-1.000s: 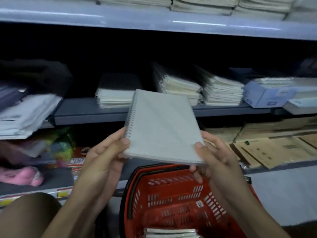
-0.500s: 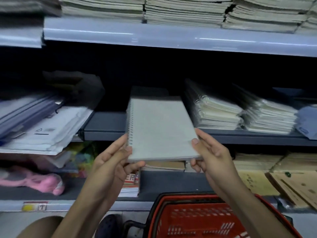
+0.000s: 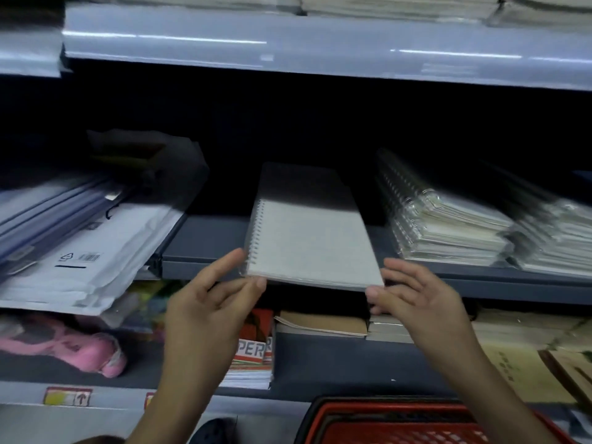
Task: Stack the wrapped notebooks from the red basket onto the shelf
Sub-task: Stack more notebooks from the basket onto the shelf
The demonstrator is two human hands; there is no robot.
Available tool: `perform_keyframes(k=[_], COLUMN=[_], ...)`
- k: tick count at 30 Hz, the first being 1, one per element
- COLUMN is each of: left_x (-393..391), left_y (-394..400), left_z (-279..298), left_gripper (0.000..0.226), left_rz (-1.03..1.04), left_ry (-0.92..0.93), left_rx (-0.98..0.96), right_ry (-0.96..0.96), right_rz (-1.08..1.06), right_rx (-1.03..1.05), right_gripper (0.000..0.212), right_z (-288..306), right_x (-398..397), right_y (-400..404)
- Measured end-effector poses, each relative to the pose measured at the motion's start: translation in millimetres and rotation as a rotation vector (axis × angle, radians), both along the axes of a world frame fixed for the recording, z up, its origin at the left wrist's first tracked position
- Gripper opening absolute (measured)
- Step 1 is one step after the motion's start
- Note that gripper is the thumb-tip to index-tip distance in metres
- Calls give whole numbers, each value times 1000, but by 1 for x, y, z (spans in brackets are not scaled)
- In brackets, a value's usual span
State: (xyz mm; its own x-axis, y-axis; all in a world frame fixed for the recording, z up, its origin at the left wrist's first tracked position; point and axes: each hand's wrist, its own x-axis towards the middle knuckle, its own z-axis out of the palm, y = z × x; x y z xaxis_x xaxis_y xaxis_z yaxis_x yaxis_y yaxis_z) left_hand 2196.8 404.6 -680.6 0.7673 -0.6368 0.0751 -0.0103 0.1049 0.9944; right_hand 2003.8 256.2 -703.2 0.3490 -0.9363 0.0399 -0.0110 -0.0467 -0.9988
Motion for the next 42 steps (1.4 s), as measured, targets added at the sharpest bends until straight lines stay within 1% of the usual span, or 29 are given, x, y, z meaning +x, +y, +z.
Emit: perform_keyframes(k=[4, 7, 10, 13, 16, 20, 24, 28, 32, 34, 37, 38, 39, 40, 42], left_x=[3, 11, 24, 34, 41, 43, 24, -5, -45, -72, -112, -123, -132, -141, -154], left_y=[-16, -36, -59, -78, -91, -93, -74, -62, -54, -46, -32, -27, -23, -17, -6], left_z=[-9, -10, -10, -10, -8, -7, -8, -12, -34, -56, -102, -120, -142, -162, -196], left_gripper=[35, 30, 25, 26, 26, 30, 34, 34, 28, 26, 28, 29, 28, 28, 26], left_rz=[93, 122, 146, 187, 192, 183, 209, 105, 11, -80, -328, -392, -433, -460, -478], left_ry=[-92, -143, -157, -166, -149, -120, -127, -158, -114, -43, 266, 329, 340, 314, 211], left_rx=[5, 13, 30, 40, 32, 14, -13, 5, 50, 128, 344, 450, 558, 659, 832], right_ry=[5, -9, 6, 47, 67, 94, 119, 175, 326, 438, 634, 710, 782, 832, 888], right_rz=[-68, -140, -180, -218, -211, -186, -135, -85, -68, -14, 15, 22, 38, 57, 80], right_rx=[-99, -142, -174, -181, -156, -189, -248, -232, -217, -177, -107, -77, -1, 113, 367], right_gripper=[30, 24, 24, 29, 29, 33, 35, 35, 25, 16, 6, 4, 13, 22, 36], right_z=[-10, -5, -2, -2, -1, 2, 8, 4, -21, -47, -99, -118, -137, -154, -185], right_x=[9, 23, 39, 53, 58, 57, 36, -7, -68, -102, -147, -160, -172, -182, -199], right_y=[-5, -17, -32, -47, -58, -55, -36, -14, 14, 34, 63, 71, 78, 82, 92])
